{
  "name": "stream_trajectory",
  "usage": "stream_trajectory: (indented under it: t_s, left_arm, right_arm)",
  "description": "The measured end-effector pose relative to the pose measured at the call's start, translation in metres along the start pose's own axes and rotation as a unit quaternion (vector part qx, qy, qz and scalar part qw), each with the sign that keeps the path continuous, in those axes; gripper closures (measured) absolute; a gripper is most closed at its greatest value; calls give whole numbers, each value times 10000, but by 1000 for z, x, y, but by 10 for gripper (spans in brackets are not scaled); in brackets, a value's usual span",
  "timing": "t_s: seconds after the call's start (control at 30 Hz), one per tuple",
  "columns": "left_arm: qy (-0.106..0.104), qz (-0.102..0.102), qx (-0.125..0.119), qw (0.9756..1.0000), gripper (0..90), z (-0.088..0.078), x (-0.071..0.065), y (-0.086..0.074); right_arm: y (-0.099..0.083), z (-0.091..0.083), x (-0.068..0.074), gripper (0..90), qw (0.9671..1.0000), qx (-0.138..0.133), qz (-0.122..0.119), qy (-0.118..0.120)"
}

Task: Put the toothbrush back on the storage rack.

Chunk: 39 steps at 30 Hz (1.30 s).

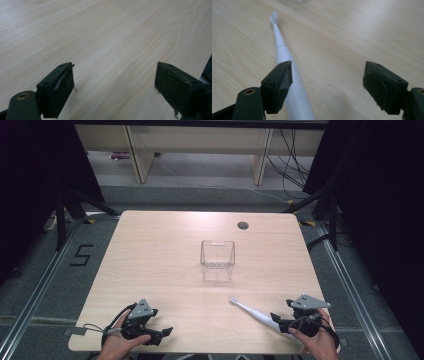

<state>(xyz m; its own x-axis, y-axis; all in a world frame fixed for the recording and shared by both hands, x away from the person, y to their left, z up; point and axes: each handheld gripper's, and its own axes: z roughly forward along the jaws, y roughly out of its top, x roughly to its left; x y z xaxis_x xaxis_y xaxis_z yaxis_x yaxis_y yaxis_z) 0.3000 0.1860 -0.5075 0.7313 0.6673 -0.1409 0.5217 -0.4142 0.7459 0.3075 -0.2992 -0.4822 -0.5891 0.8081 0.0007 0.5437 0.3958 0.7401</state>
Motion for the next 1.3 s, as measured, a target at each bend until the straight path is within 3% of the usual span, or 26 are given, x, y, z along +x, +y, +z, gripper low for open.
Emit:
stream_trajectory:
  t_s: [0.2, 0.27, 0.3, 0.37, 0.43, 0.5, 0.53, 0.63, 0.7, 0.8, 0.83, 0.93, 0.97, 1.03, 1.07, 1.1, 1.17, 1.2, 1.3]
  left_arm:
    - [5, -2, 3, 10000, 150, 0, 0, 0]
    - [4, -6, 9, 10000, 151, 0, 0, 0]
    - [2, -4, 8, 10000, 151, 0, 0, 0]
    - [8, -66, -50, 10000, 151, 1, -1, 0]
    - [13, -79, -50, 10000, 151, 1, -1, 0]
    - [10, -77, -48, 10000, 151, 1, -1, 0]
    - [7, -76, -41, 10000, 151, 1, -1, 0]
    - [3, -74, -48, 10000, 151, 1, -1, 0]
    - [6, -80, -46, 10000, 151, 1, -1, 0]
    - [5, -82, -32, 10000, 151, 1, -1, 0]
    - [2, -21, 13, 10000, 151, 1, 0, 0]
    - [7, -88, -33, 10000, 151, 2, -1, 0]
    - [16, 35, 78, 10000, 151, 0, 2, 0]
    - [22, 27, 69, 10000, 151, 0, 2, 0]
    - [19, 32, 75, 10000, 151, 0, 2, 0]
    - [18, 32, 75, 10000, 151, 0, 2, 0]
    - [20, 36, 71, 10000, 151, 0, 2, 0]
    - [20, 36, 71, 10000, 151, 0, 2, 0]
    - [23, 25, 64, 10000, 151, 0, 2, 0]
  right_arm:
    - [0, 0, 1, 244, 10000, 49, 35, 34]
    - [1, 1, 0, 243, 9998, 70, -7, 179]
    - [1, 0, 0, 242, 10000, 38, -52, 53]
    - [1, 0, 1, 241, 10000, 52, 5, 47]
    - [2, -1, 1, 236, 9997, 191, -51, 133]
    - [4, 0, 0, 237, 9996, 152, -215, 139]
    - [4, -1, 2, 238, 9995, 231, -137, 147]
    - [9, -3, 2, 268, 9989, 231, -360, 183]
    - [11, -6, 6, 269, 9985, 428, -242, 256]
    - [15, -6, 6, 299, 9971, 552, -445, 283]
    - [16, -5, 6, 304, 9966, 576, -494, 317]
    - [18, -5, 7, 318, 9959, 588, -625, 277]
    - [19, -5, 8, 318, 9952, 661, -658, 293]
    - [19, -2, 8, 320, 9954, 544, -731, 302]
    - [20, -3, 7, 324, 9946, 618, -758, 354]
    - [21, -5, 9, 325, 9946, 742, -632, 363]
    - [21, -3, 10, 325, 9951, 623, -705, 290]
    - [22, -4, 10, 326, 9943, 759, -687, 300]
    - [24, -3, 12, 331, 9938, 785, -719, 320]
